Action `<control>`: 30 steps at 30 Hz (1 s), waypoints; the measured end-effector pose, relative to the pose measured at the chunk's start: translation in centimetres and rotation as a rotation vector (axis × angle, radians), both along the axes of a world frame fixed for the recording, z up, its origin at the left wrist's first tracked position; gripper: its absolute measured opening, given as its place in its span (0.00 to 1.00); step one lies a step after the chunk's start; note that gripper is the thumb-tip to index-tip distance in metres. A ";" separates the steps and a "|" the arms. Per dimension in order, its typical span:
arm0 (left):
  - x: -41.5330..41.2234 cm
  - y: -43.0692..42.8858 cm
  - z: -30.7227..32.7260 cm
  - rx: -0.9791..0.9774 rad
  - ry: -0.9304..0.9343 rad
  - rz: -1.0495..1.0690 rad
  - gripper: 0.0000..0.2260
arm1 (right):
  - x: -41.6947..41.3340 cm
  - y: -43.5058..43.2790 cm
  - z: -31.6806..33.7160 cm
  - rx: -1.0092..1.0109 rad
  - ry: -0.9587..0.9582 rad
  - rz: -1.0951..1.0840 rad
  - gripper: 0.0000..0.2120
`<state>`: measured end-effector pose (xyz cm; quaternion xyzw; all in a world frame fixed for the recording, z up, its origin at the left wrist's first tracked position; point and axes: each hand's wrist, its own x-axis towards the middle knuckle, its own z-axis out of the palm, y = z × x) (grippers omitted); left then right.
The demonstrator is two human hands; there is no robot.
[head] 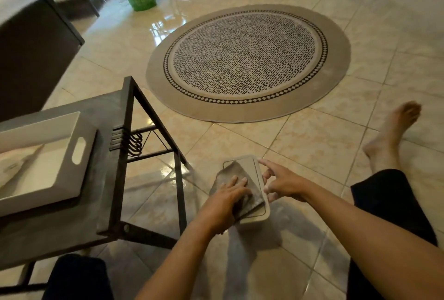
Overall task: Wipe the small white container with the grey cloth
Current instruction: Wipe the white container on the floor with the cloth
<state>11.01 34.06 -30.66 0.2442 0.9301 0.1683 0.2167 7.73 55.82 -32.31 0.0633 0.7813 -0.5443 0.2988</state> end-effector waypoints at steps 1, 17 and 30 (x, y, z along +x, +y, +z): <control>0.0 0.1 -0.2 0.019 0.013 0.007 0.27 | 0.0 0.0 0.0 -0.006 -0.001 -0.003 0.47; -2.5 3.0 -0.2 -0.209 0.206 0.160 0.28 | 0.0 0.1 -0.8 -0.021 -0.015 -0.016 0.47; -2.1 2.2 -2.8 -0.208 0.307 0.129 0.29 | 0.3 -0.3 -0.9 -0.087 -0.034 -0.029 0.45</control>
